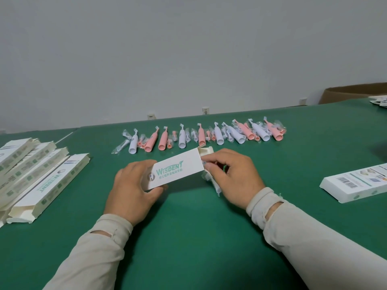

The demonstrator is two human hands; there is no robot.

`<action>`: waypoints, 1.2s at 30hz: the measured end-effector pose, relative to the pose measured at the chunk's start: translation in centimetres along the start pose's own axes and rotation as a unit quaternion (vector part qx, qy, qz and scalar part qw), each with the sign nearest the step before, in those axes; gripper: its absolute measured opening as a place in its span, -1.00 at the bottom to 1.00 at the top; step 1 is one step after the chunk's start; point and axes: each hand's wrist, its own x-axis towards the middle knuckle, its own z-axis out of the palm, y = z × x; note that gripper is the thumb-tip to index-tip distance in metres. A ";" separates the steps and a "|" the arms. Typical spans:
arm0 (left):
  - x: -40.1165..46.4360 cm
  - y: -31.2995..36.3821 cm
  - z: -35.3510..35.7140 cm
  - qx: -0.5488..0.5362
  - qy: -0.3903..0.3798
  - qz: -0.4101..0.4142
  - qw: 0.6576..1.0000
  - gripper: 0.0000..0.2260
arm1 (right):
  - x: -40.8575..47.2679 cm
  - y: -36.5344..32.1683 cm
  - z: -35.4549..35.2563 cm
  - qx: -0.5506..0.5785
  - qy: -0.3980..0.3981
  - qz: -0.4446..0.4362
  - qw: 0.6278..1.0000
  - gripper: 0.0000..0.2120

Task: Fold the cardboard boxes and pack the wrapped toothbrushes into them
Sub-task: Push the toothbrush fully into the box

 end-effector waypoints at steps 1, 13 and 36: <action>0.0 -0.1 0.0 0.002 0.002 0.000 1.000 -0.52 | 0.2 0.0 0.1 0.045 0.005 0.039 0.998 -0.86; 0.4 -0.4 0.1 0.007 -0.011 0.003 1.000 -0.52 | 0.8 0.8 -1.2 -0.008 -0.090 0.041 0.995 -0.87; 0.5 -0.9 0.1 0.026 0.054 -0.025 0.998 -0.50 | 1.3 3.2 -2.5 -0.041 0.055 0.118 0.991 -0.88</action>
